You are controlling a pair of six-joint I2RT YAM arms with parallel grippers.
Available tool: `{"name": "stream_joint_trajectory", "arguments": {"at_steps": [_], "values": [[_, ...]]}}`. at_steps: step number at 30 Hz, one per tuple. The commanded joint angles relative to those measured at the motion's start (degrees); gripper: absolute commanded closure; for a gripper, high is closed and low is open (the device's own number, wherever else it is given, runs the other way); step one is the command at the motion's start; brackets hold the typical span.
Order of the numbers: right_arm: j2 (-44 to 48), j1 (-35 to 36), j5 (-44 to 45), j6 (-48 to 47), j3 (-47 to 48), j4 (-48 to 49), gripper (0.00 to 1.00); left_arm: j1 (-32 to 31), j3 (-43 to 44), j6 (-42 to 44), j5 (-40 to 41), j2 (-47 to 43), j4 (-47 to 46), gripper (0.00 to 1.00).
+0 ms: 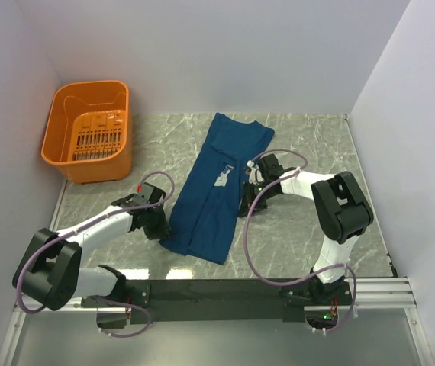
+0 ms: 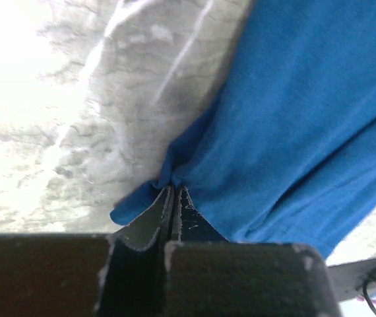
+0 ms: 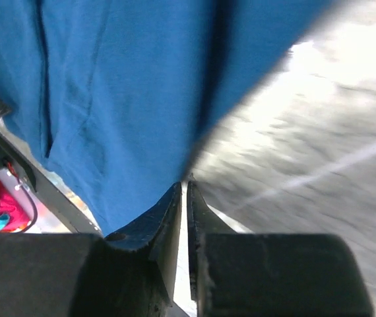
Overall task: Fold and stack the t-shirts
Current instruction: Fold the tshirt
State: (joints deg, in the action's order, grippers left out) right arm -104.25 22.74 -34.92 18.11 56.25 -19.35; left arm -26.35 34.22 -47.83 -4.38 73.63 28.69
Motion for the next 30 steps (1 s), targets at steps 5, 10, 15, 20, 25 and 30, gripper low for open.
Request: {"name": "stream_joint_trajectory", "arguments": {"at_steps": [5, 10, 15, 20, 25, 30], "values": [[4.2, -5.2, 1.8, -5.0, -0.1, -4.0, 0.92, -0.2, -2.4, -3.0, -7.3, -5.3, -3.2, 0.99], [3.8, -7.4, -2.6, -7.2, 0.2, -6.4, 0.72, -0.1, -5.4, -4.5, -10.3, -6.8, -5.6, 0.99], [2.0, -5.5, -4.9, -4.8, 1.0, -3.9, 0.5, 1.6, -7.1, -5.4, -9.0, -10.0, -4.4, 0.99], [-2.6, -2.4, -3.6, -3.3, 3.6, -4.6, 0.49, 2.4, -7.5, -6.3, -12.0, -11.3, -5.1, 0.99], [-7.2, -1.9, -4.3, -1.4, 6.2, -4.8, 0.54, 2.7, -8.6, -7.3, -13.8, -11.8, -6.6, 0.99], [-9.7, -1.4, -4.2, -1.1, 7.6, -5.5, 0.68, 4.5, -9.3, -7.4, -14.4, -12.5, -7.0, 0.99]]}}
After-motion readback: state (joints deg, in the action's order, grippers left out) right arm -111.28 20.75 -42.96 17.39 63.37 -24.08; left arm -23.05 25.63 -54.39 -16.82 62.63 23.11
